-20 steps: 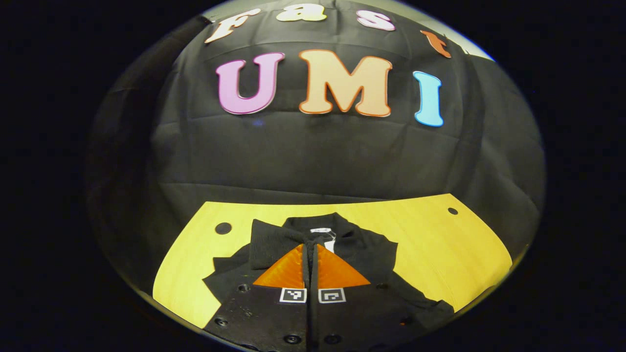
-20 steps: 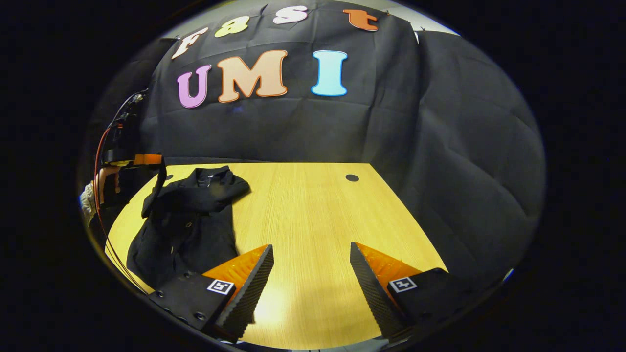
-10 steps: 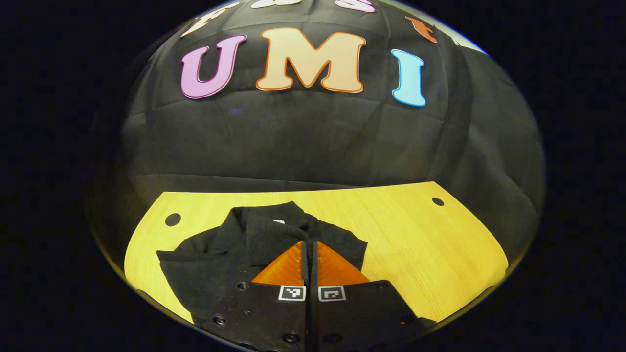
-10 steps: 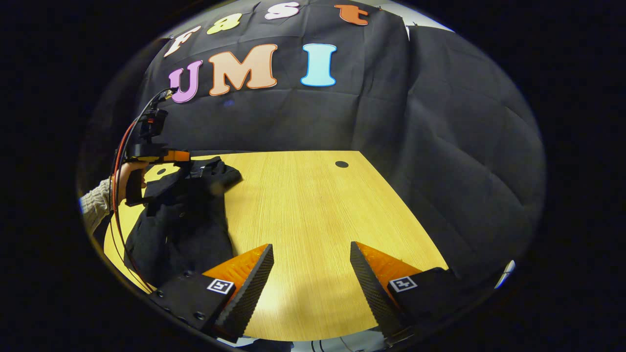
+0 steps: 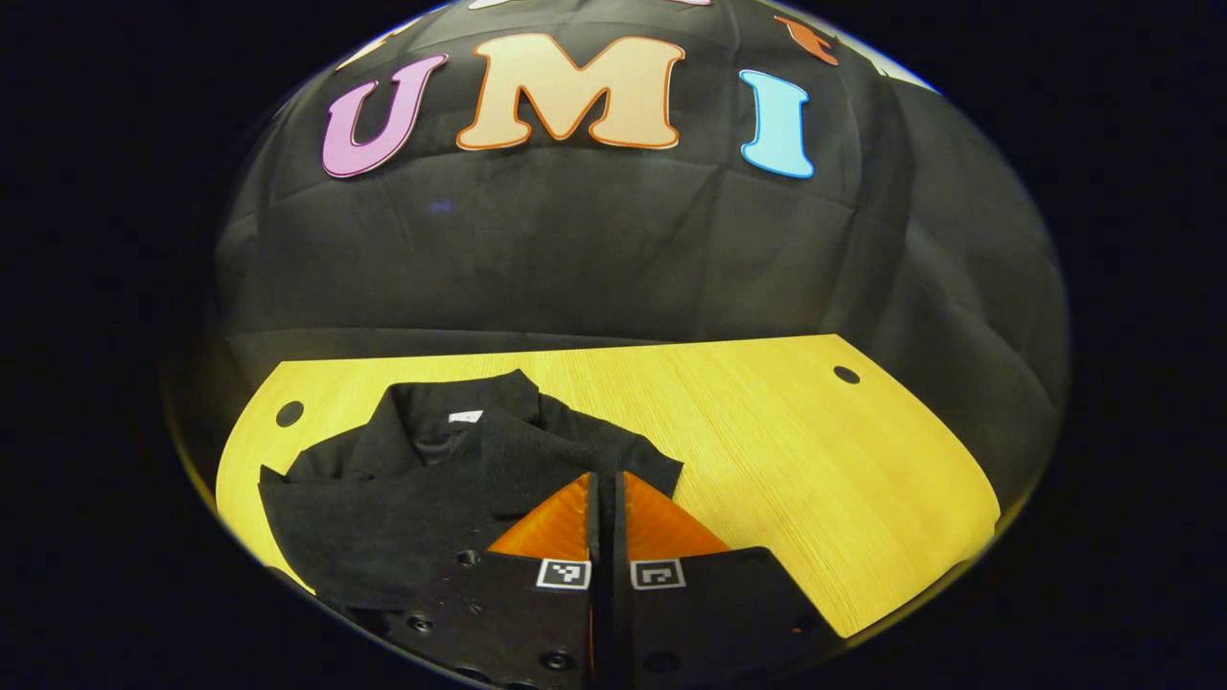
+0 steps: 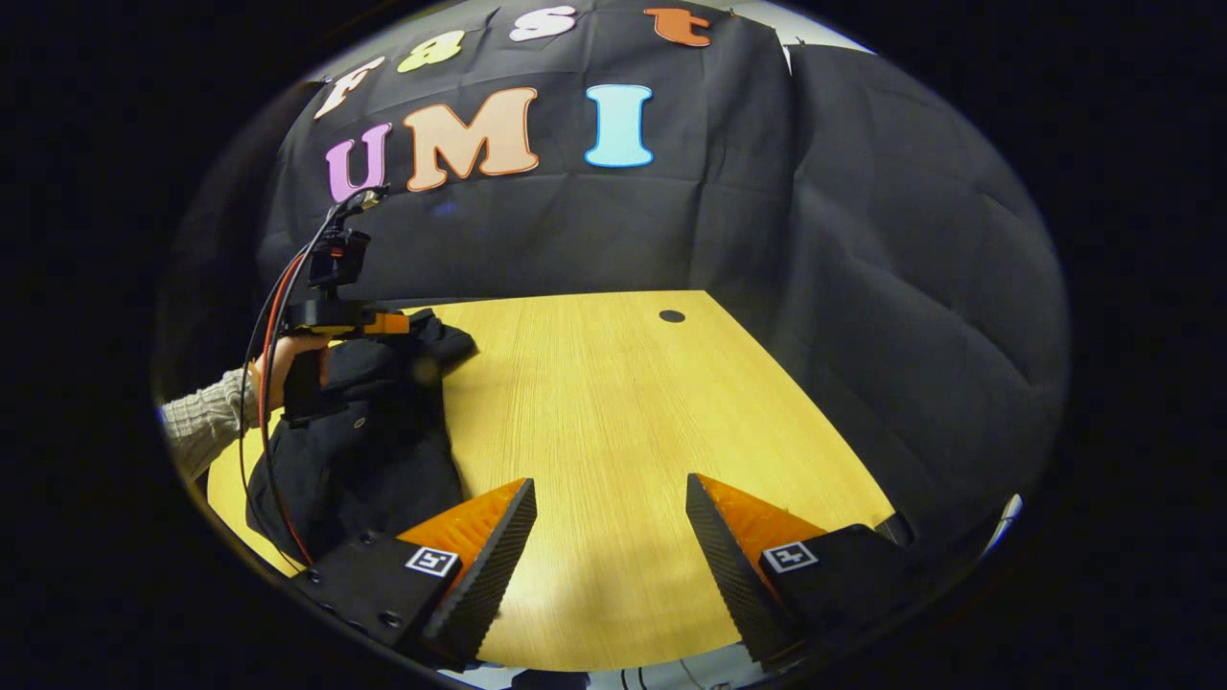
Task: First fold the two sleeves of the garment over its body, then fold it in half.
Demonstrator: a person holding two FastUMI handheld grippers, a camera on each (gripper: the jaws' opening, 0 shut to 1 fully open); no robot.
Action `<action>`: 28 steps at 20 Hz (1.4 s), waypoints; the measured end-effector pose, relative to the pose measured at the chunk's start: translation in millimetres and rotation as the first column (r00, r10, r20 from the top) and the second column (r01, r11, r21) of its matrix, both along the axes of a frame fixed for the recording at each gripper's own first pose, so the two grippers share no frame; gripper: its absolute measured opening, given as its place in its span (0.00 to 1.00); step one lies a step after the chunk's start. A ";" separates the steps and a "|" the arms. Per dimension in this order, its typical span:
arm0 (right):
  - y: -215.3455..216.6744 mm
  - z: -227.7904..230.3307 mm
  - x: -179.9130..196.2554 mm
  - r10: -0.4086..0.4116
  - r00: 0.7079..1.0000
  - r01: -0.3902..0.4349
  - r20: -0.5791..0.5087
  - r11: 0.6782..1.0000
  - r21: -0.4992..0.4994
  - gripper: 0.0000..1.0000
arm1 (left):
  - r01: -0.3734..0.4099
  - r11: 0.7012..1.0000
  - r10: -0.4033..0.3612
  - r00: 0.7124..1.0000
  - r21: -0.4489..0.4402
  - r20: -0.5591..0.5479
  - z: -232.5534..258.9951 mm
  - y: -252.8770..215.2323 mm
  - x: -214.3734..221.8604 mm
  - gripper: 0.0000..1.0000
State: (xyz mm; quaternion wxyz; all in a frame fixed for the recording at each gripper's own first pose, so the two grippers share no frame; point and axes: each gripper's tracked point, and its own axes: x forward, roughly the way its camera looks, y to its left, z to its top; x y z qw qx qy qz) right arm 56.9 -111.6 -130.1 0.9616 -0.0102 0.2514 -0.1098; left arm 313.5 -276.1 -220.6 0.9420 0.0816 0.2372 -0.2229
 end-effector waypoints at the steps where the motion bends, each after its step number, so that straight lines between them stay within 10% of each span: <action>1: 1.9 -2.9 -0.4 0.007 1.000 -0.007 -0.004 1.000 -0.005 0.99 | 0.007 1.000 -0.007 1.000 -0.013 0.001 0.1 -6.3 -2.7 0.03; 4: 6.2 -5.1 -0.4 0.028 1.000 -0.028 -0.009 1.000 -0.011 0.99 | 0.047 0.998 -0.047 0.999 -0.048 -0.004 5.4 -21.1 -13.8 0.16; 7: 10.6 -4.5 0.5 0.046 0.999 -0.046 -0.005 0.999 -0.002 0.99 | 0.083 0.997 -0.083 0.996 0.000 0.020 6.9 -26.9 -21.8 0.87; 15: 34.9 -5.8 3.8 0.147 0.989 -0.147 0.005 0.989 0.025 0.99 | 0.010 0.999 -0.015 0.990 0.033 0.143 52.5 18.2 -47.8 0.93; 28: 114.3 -36.5 -6.7 0.411 0.910 -0.408 -0.049 0.911 0.057 0.98 | -0.316 0.947 0.291 0.920 0.059 0.264 94.0 228.7 -151.4 0.95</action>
